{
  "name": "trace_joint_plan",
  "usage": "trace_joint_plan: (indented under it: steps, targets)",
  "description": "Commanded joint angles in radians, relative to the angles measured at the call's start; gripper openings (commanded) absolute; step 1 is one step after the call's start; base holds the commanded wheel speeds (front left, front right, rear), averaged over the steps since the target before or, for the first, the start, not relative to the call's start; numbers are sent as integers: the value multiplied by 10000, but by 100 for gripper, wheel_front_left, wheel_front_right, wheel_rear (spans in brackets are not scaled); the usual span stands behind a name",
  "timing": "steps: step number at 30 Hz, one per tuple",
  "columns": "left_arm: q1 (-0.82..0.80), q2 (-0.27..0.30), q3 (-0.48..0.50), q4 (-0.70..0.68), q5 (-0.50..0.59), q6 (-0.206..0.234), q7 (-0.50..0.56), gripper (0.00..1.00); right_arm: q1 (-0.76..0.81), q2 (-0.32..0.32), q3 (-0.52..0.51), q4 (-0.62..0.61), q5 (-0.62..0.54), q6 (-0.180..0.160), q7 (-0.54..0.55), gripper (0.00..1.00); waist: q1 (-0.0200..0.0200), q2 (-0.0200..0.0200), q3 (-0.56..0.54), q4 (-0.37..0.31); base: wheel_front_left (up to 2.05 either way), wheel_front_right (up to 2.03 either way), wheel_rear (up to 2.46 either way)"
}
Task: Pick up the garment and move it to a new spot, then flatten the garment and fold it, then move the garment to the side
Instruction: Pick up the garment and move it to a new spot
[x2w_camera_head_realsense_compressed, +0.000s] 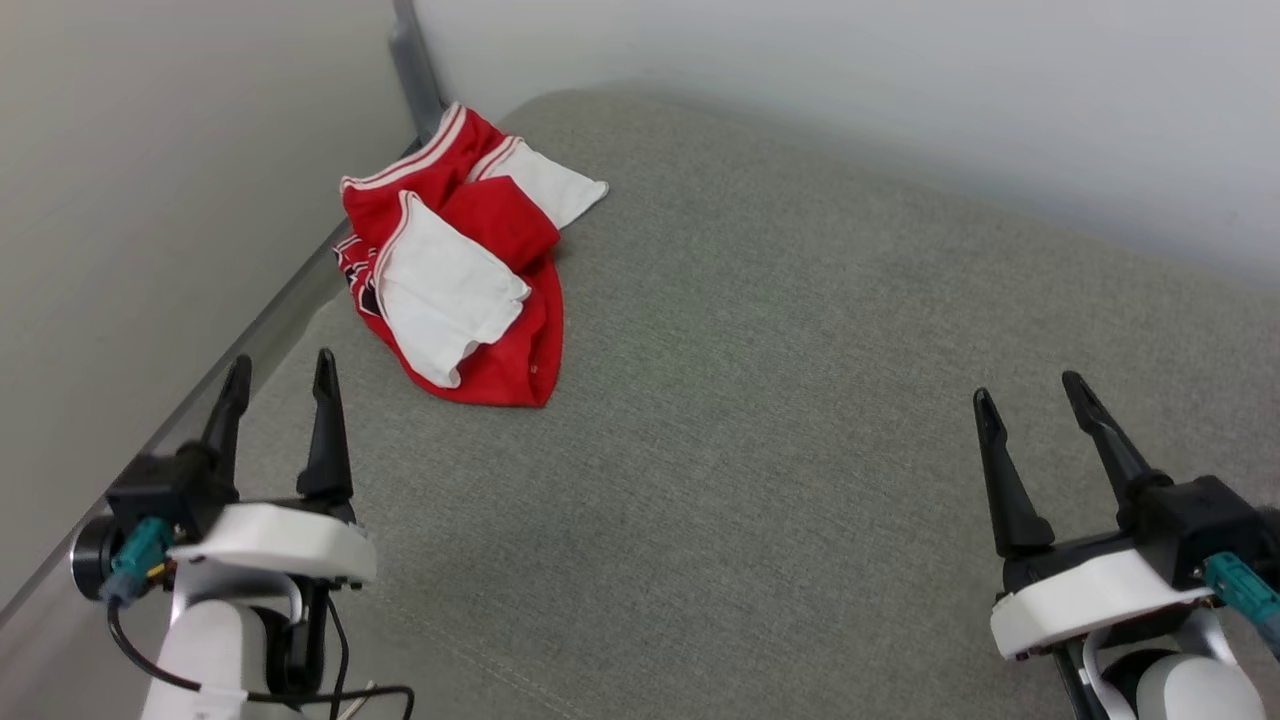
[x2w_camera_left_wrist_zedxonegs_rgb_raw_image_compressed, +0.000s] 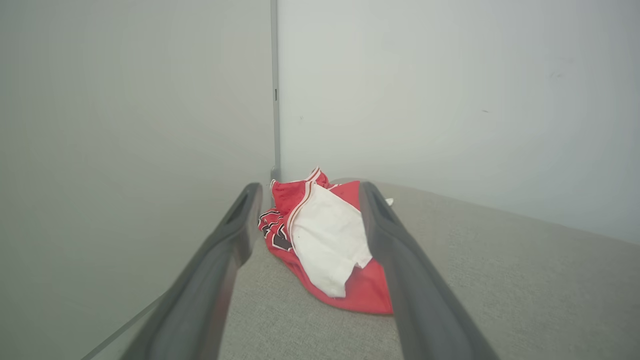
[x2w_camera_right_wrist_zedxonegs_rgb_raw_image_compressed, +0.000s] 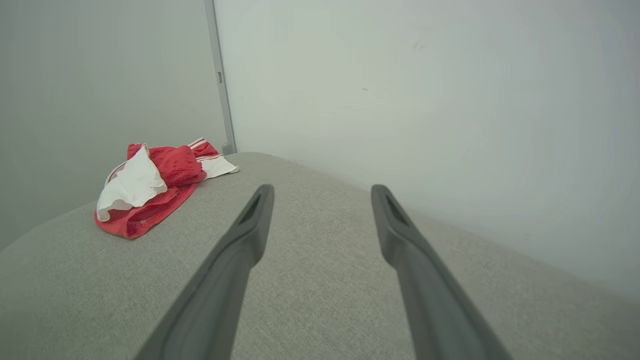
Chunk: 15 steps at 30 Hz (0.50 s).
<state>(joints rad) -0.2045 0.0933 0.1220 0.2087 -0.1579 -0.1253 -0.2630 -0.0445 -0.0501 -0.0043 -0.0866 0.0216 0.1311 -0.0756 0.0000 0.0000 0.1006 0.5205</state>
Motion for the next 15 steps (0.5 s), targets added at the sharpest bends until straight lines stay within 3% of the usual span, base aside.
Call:
trace_joint_plan:
  steps: [1, 7, 15]
  targets:
    - [-486, 155, -13, 210, -164, -28, -26, 100, -281, -4, 36, -202, -128, -7, 138, 100, 0, 0, 636, -392, 0, 0, 0]
    - [-2341, 1062, -177, 1244, -1140, -56, 349, 100, -840, -10, 140, -648, -518, -7, 459, 100, 0, 0, 1809, -1143, 0, 0, 0]
    - [-4759, 3367, -1084, 2452, -3128, -50, 2795, 100, -1602, -70, 221, -1091, -786, -7, 596, 100, 0, 0, 3399, -2064, 0, 0, 0]
